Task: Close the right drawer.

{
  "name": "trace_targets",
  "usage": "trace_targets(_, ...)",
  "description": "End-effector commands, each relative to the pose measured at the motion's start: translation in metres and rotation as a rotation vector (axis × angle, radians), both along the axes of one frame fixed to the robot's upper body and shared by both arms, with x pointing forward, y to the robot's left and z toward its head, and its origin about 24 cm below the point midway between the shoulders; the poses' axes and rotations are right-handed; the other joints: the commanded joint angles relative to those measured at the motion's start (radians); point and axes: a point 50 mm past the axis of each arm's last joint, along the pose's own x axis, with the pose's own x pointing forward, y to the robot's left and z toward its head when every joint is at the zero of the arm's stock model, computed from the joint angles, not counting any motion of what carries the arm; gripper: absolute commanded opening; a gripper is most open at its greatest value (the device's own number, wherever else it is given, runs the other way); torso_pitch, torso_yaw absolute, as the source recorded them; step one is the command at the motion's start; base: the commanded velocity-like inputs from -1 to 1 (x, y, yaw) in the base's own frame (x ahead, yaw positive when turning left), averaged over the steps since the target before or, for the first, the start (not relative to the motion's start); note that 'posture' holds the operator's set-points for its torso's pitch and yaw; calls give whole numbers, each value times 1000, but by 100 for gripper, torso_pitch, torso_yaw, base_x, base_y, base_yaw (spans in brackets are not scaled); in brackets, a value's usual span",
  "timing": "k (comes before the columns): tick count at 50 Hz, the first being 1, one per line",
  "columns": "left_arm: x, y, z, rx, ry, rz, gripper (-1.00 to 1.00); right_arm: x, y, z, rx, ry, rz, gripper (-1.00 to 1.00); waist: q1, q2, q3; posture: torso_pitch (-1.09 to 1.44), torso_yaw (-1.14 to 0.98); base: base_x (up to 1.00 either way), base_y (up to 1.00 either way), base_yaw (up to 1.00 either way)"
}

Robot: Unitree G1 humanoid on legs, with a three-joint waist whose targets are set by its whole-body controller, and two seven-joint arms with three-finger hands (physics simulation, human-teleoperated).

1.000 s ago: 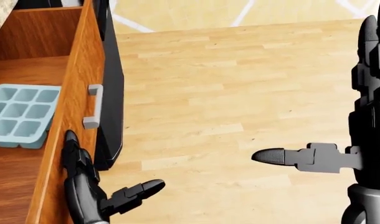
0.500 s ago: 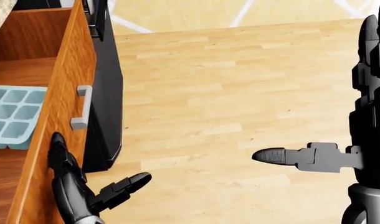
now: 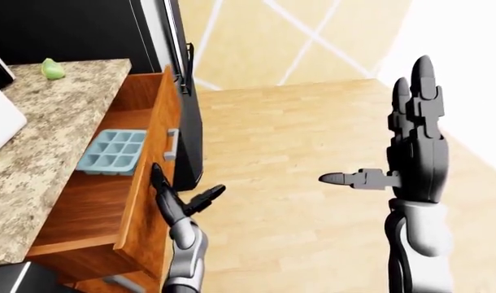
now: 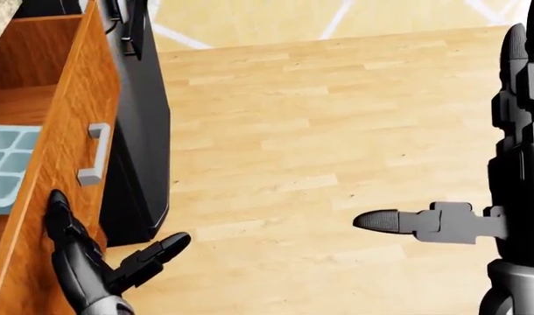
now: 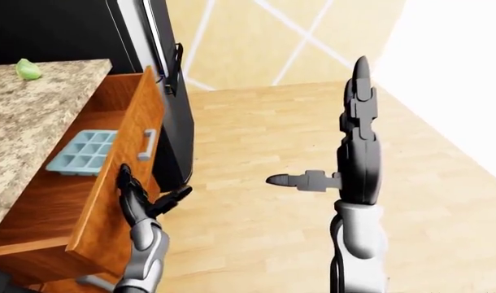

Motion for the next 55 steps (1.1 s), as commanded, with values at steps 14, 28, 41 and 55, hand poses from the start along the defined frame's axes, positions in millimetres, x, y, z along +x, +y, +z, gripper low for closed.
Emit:
trace_targets(14,1,33,1,-66,31,204,100,-6,2,14,-15,-78,5,100,8,-2,-13,0,0,0,0,0)
trace_targets(28,3,43,0,-77,44,258,100,-5,2,14,-14,-76,5,100,6,3,-16,0,0,0,0,0)
trace_targets(41,4,54,0,-93,64,325,100,-5,2,12,-15,-76,5,100,5,6,-18,0,0,0,0,0)
trace_targets(55,6,71,3,-132,67,395,100,-5,3,13,-16,-75,4,100,6,10,-22,0,0,0,0,0)
